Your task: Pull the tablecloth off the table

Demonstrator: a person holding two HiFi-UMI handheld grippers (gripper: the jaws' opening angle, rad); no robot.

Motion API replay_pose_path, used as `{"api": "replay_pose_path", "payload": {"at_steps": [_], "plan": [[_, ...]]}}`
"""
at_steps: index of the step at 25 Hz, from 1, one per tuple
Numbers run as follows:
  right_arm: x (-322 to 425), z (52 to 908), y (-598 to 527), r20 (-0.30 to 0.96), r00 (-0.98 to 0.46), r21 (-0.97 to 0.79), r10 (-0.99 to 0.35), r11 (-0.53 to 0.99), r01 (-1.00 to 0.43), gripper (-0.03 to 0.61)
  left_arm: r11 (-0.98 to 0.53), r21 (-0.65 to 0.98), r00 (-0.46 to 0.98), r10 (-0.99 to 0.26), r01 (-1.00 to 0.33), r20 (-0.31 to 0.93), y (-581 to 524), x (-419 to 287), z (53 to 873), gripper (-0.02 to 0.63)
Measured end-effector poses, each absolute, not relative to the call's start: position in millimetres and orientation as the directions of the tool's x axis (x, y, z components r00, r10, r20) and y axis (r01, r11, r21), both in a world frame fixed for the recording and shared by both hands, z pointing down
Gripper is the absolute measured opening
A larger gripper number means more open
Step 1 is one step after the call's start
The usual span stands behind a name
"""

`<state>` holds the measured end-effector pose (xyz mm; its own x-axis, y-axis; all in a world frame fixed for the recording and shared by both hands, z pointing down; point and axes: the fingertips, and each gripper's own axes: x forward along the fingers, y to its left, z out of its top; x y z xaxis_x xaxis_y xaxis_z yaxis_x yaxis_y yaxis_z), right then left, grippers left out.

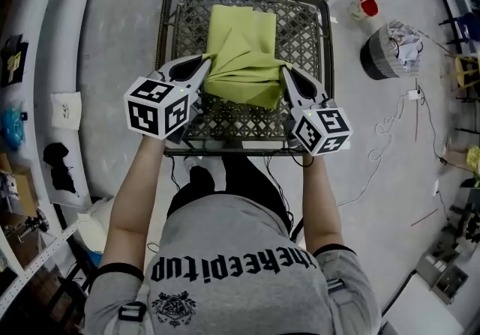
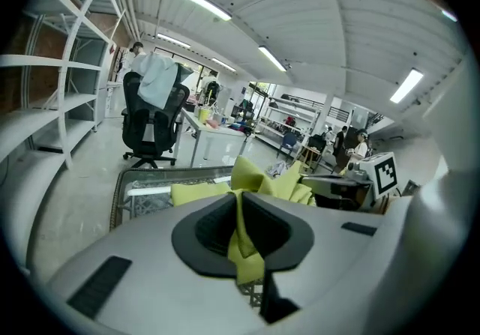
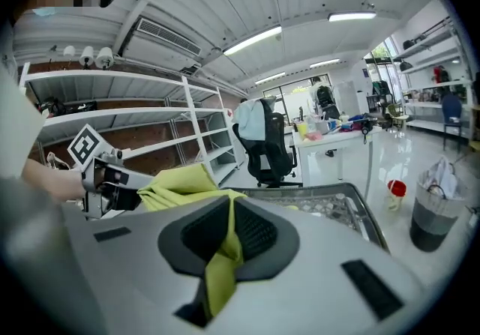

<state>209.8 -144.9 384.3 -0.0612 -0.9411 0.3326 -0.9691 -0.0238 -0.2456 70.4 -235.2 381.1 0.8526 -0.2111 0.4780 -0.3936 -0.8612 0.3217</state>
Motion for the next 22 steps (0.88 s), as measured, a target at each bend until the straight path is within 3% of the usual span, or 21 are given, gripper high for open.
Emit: {"api": "replay_pose_path", "payload": {"at_steps": [11,22], "plan": [[251.7,401.0,-229.6,0.354,-0.113,-0.246,-0.928,0.024,-0.969,0.029,-0.848,0.270,0.803,-0.262,-0.457,0.535,-318.6,114.2,406.4,0.035],[284.1,438.7,-270.5,0.391,-0.085,-0.296,-0.917,-0.037,-0.955,0.029,-0.849,0.249,0.784,-0.266,-0.466,0.561,-360.5,149.2,446.1,0.035]]}}
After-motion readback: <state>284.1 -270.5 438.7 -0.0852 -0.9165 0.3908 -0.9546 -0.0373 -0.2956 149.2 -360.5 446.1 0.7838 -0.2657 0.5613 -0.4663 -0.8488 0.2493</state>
